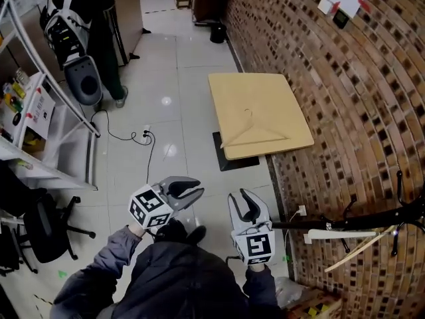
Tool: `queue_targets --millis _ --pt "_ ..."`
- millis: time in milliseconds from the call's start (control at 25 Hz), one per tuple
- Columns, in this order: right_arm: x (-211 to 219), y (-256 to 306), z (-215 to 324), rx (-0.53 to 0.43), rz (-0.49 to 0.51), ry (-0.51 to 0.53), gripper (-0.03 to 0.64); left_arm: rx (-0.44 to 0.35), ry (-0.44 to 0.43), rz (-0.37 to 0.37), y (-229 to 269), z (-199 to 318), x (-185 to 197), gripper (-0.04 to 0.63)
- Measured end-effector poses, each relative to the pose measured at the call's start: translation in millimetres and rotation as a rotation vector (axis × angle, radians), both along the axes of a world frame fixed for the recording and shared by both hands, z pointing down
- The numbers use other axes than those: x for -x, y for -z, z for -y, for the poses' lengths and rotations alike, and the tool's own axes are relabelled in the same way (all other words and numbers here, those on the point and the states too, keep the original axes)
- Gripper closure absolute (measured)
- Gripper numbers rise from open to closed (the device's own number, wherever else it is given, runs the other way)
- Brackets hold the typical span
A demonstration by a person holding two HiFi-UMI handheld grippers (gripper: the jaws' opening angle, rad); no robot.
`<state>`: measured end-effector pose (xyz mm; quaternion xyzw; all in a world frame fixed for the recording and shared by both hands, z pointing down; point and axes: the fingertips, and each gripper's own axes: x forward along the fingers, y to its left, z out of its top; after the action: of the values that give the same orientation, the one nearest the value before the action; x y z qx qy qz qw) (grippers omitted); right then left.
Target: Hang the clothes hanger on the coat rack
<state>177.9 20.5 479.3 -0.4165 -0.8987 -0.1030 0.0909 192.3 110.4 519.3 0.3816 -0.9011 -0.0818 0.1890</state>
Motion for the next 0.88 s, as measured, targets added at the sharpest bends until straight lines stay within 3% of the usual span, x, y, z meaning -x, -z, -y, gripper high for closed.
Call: queue_targets --millis 280,520,880 --pt "57.0 -20.8 11.1 -0.016 -0.04 -0.096 0.492 0.016 -0.097 -0.087 -35.1 13.1 79.4 0.488" --pt "119.9 -61.6 -3.7 -0.099 -0.11 -0.176 0.492 0.035 -0.187 -0.19 -91.9 11.5 154.0 0.476" --pt "229.0 -140.5 -35.4 -0.181 -0.263 -0.304 0.491 0.079 -0.202 -0.351 -185.1 -15.2 263.5 0.452"
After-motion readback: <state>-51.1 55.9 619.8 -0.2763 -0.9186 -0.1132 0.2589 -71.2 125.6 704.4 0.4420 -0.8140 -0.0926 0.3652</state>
